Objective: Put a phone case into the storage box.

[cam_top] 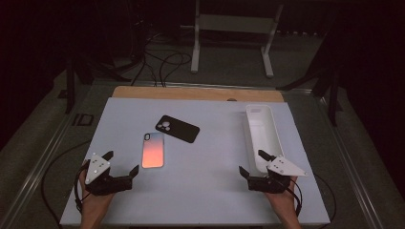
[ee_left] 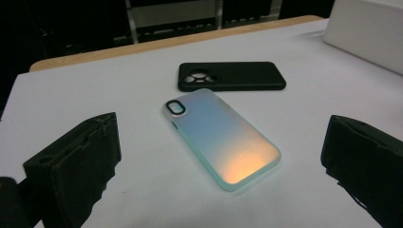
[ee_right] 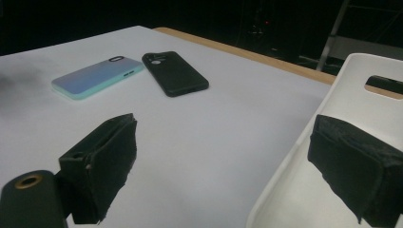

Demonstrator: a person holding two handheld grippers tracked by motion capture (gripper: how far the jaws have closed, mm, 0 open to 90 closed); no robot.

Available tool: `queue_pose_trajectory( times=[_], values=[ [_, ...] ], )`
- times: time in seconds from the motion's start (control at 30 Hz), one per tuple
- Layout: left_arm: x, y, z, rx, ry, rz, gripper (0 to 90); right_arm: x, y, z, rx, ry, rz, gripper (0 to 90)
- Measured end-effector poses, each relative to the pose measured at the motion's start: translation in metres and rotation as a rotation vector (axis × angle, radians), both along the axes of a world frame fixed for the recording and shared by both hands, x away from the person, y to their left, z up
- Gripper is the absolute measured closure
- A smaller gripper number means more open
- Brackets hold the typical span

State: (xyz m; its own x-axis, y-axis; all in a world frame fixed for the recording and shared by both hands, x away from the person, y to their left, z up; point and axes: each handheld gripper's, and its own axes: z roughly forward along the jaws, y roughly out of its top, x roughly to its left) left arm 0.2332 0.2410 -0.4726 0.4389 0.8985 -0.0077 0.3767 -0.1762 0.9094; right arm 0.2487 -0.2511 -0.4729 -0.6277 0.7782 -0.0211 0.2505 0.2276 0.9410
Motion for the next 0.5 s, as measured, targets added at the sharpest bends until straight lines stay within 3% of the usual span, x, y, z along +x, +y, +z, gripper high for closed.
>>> queue_pose_trajectory(
  times=[0.2, 0.5],
  values=[
    [0.0005, -0.0008, 0.0003, 0.011, 0.006, 0.0, 0.0, -0.0007, -0.0012, 0.0011, 0.003, -0.007, -0.014, 8.9],
    [0.0054, -0.004, 0.0003, 0.023, 0.052, 0.019, 0.0, 0.0005, -0.0028, 0.0014, 0.004, -0.003, -0.029, 8.9]
  ],
)
